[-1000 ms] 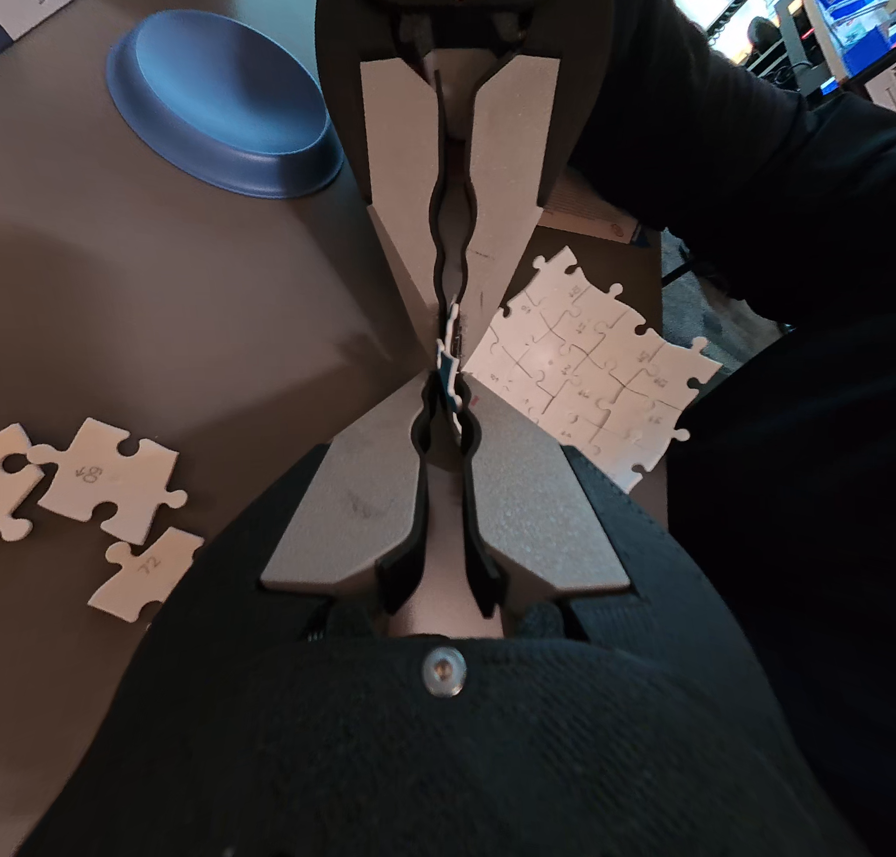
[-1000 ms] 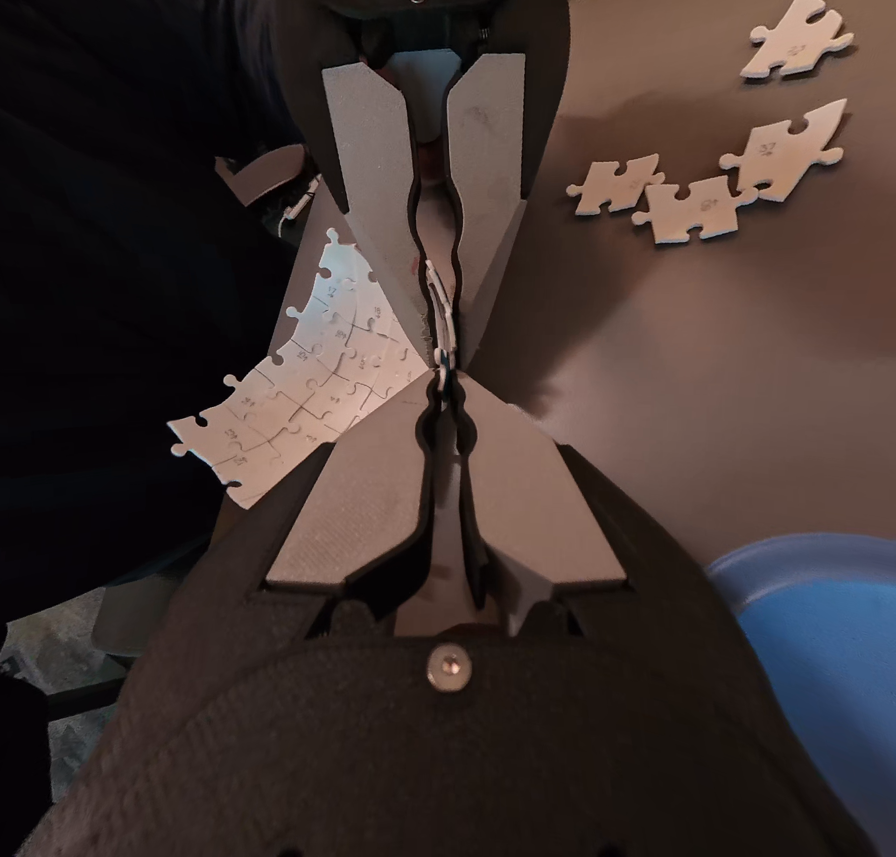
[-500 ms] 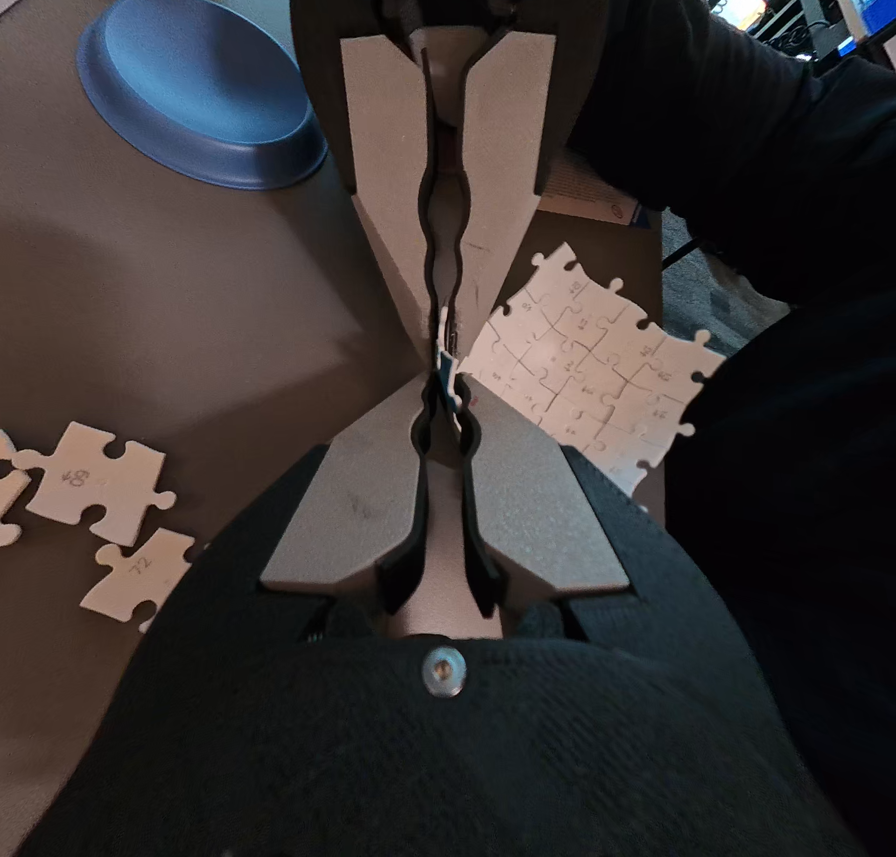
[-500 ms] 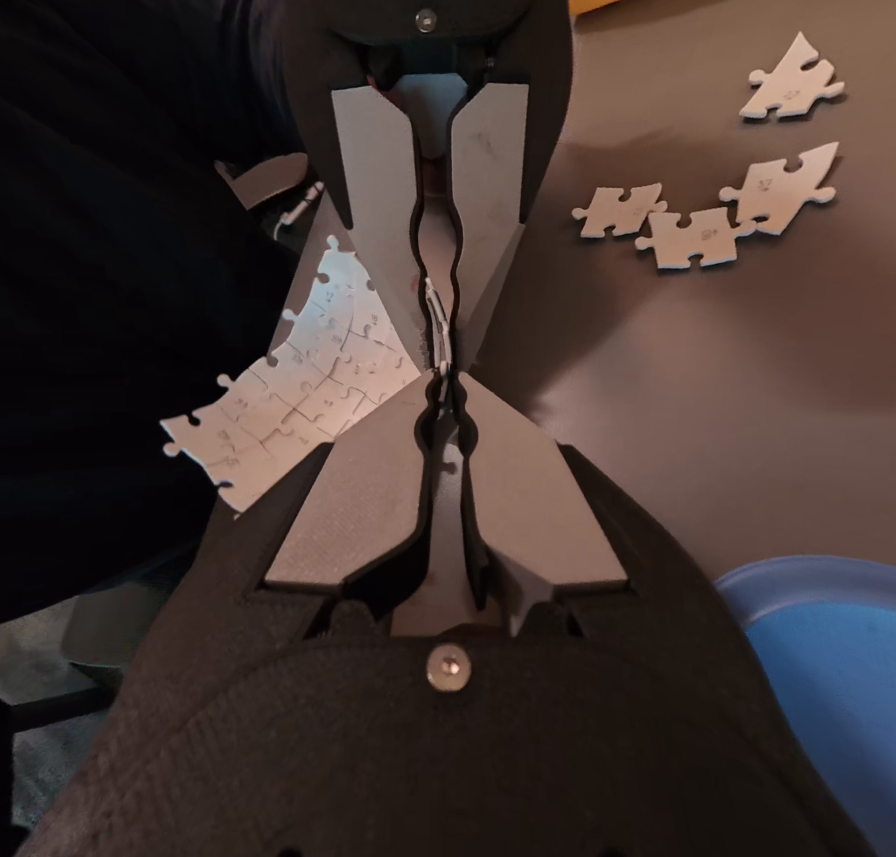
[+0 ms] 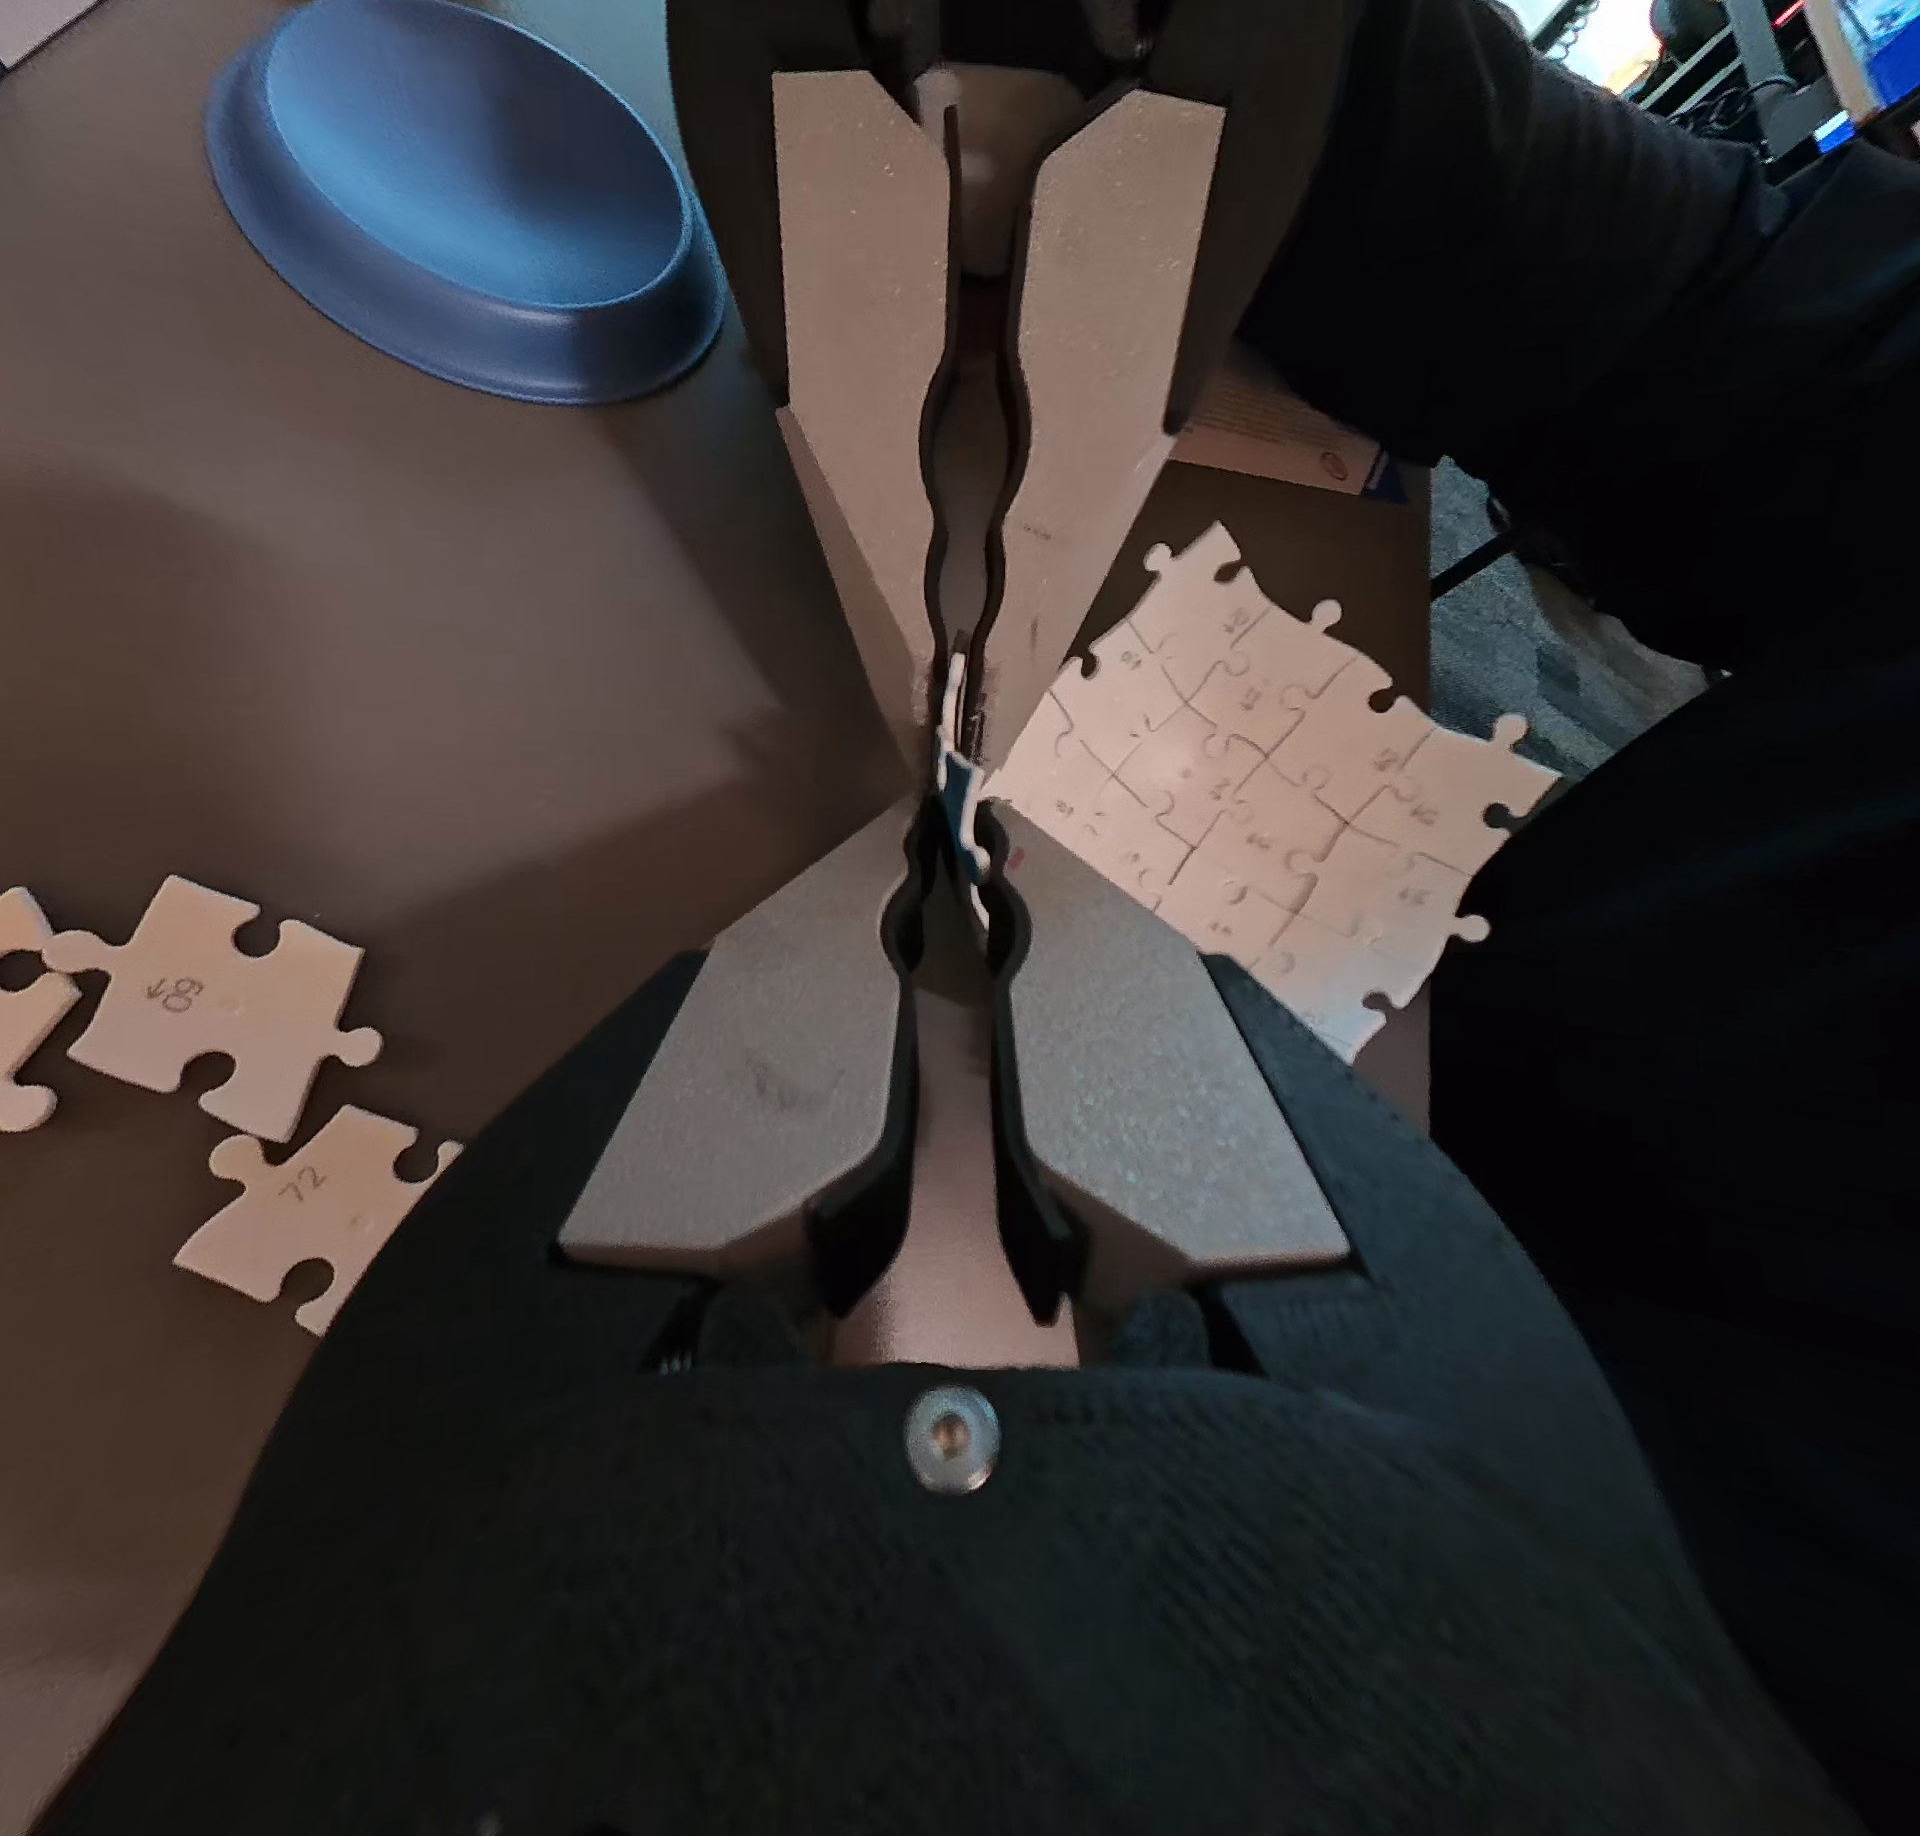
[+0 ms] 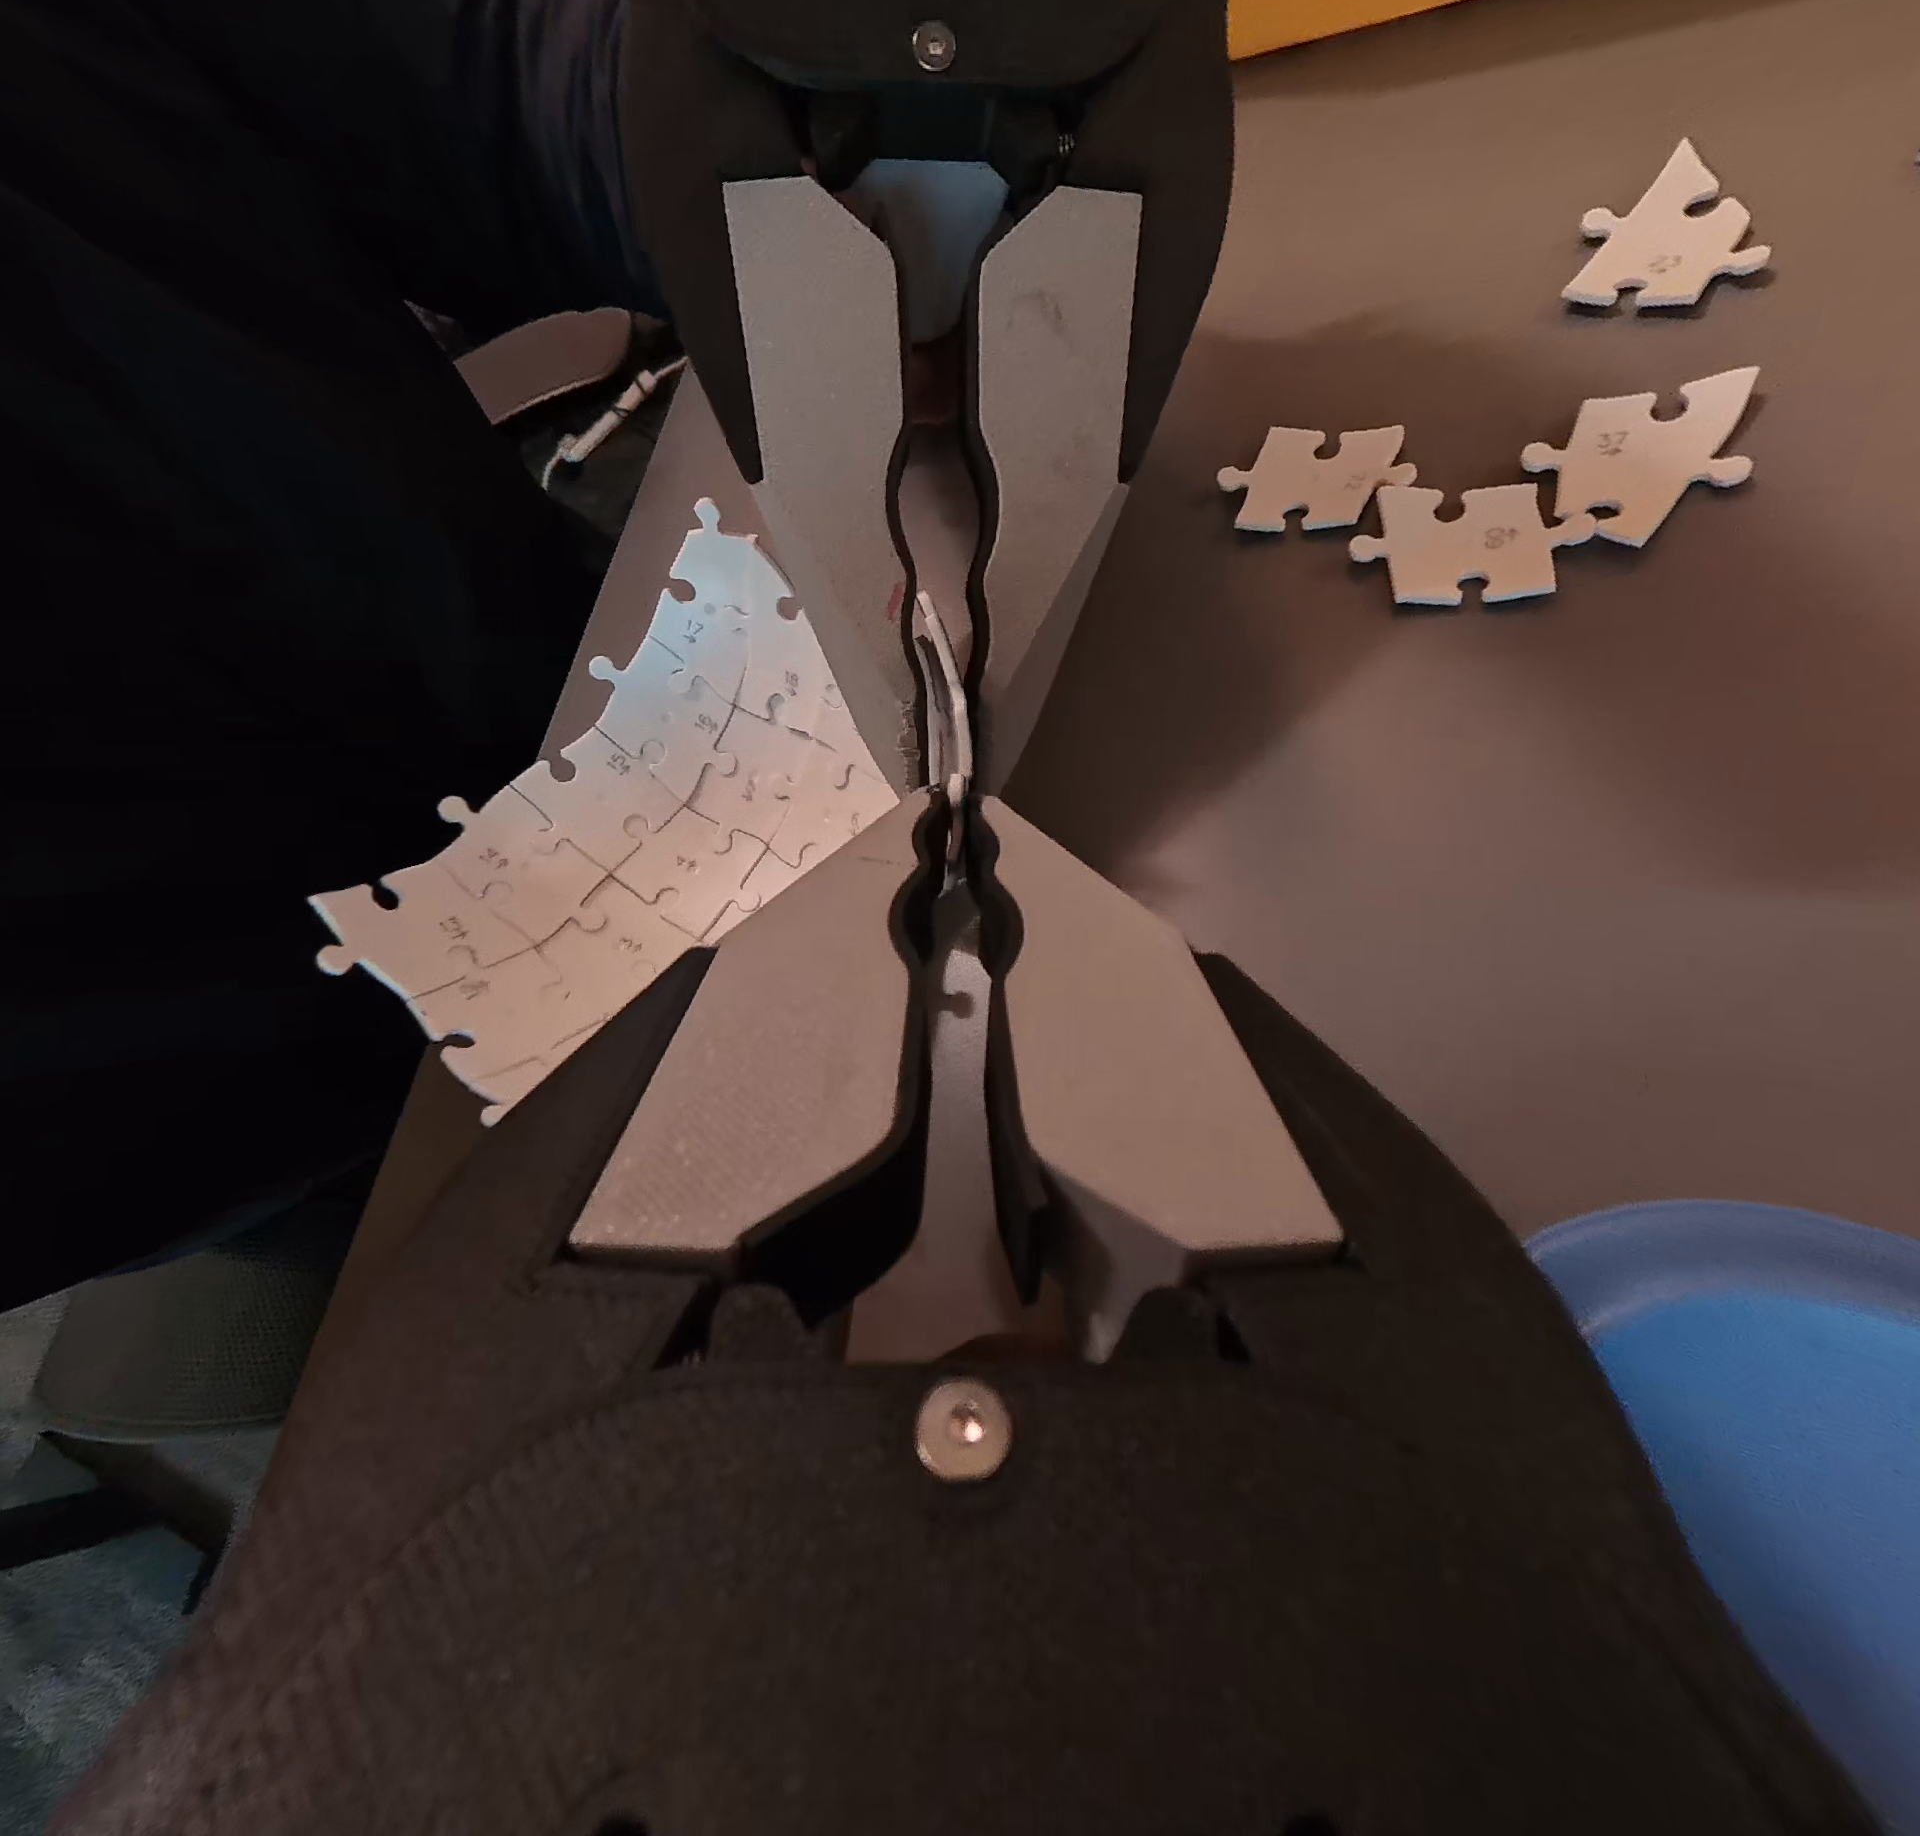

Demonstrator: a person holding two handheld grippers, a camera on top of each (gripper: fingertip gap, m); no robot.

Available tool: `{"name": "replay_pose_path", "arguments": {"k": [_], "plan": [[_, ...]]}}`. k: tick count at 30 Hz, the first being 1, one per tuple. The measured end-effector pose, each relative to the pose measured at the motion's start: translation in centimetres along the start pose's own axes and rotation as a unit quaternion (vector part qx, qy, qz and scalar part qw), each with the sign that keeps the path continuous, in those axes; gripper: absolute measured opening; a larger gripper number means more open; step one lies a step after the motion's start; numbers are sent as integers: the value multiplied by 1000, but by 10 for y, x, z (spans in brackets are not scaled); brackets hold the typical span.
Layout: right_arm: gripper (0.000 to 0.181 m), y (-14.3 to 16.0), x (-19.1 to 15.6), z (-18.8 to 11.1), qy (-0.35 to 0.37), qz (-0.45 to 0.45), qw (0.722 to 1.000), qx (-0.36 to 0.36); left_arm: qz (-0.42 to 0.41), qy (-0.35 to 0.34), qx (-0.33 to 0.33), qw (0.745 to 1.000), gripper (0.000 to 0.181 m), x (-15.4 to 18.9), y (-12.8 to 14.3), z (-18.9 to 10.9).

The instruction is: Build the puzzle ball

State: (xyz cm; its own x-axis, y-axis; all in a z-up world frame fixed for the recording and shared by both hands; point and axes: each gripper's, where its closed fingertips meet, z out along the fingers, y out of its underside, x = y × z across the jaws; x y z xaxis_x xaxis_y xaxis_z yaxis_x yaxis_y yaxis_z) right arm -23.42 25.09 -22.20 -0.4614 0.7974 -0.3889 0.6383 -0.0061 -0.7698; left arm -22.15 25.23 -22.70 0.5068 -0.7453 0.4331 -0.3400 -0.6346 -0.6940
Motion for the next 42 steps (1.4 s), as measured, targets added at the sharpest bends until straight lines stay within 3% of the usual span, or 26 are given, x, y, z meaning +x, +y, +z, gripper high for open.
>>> {"name": "replay_pose_path", "arguments": {"k": [16,21,42], "plan": [[0,0,2,1,20,-7,1000,-1,-37,-18,-8,999,10,-5,3,-2],[0,-1,2,1,21,-5,1000,2,-38,-18,-8,999,3,-2,3,-3],[5,-2,-8,-2,-20,7,1000,15,30,-4,2,1000,3,5,-1,-2]]}}
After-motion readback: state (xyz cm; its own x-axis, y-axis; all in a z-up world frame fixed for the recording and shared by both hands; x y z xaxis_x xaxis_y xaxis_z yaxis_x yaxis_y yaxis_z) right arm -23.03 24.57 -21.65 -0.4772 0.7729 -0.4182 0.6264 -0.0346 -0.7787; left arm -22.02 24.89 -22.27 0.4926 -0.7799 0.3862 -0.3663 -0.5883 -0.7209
